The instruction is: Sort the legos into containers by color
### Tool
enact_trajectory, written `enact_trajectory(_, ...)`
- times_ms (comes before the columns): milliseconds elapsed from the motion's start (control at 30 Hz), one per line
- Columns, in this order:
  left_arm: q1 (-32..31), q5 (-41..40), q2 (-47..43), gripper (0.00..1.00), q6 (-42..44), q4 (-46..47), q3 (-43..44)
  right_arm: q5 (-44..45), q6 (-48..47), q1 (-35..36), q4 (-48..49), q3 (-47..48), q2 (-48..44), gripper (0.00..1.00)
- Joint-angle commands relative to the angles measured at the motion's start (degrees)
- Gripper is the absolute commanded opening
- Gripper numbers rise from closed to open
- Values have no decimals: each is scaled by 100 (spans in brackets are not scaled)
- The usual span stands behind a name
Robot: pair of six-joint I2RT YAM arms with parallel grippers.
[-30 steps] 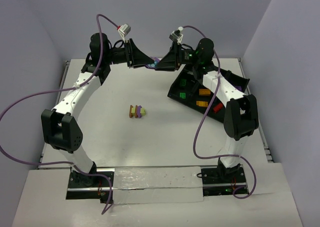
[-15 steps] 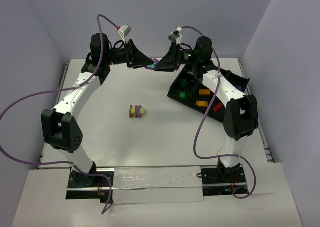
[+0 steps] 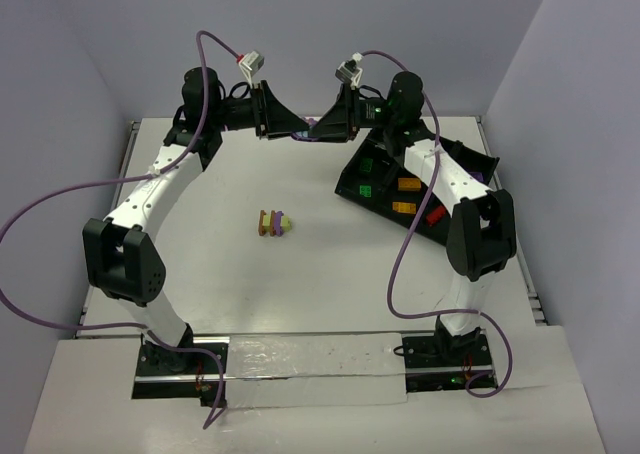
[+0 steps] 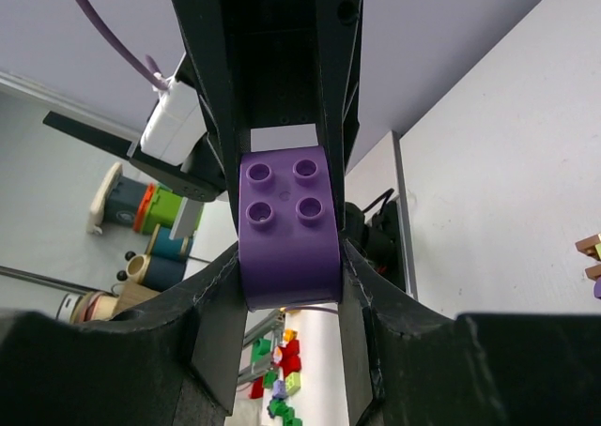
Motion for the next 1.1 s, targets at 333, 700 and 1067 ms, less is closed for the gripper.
enact_trajectory(333,205,-1026,-93,74,657,-1201,335,617,-799,-157,-921,-147,-355,0)
enact_trajectory(700,743,-2948,-591,99,1594,-2890,410,6243,-3917,-1157,-7316,1450,-525,0)
enact_trajectory(1067,762,-3239,-717,97,1898,-3385,159,8565,-4040,-1780,-8042,1919,-134,0)
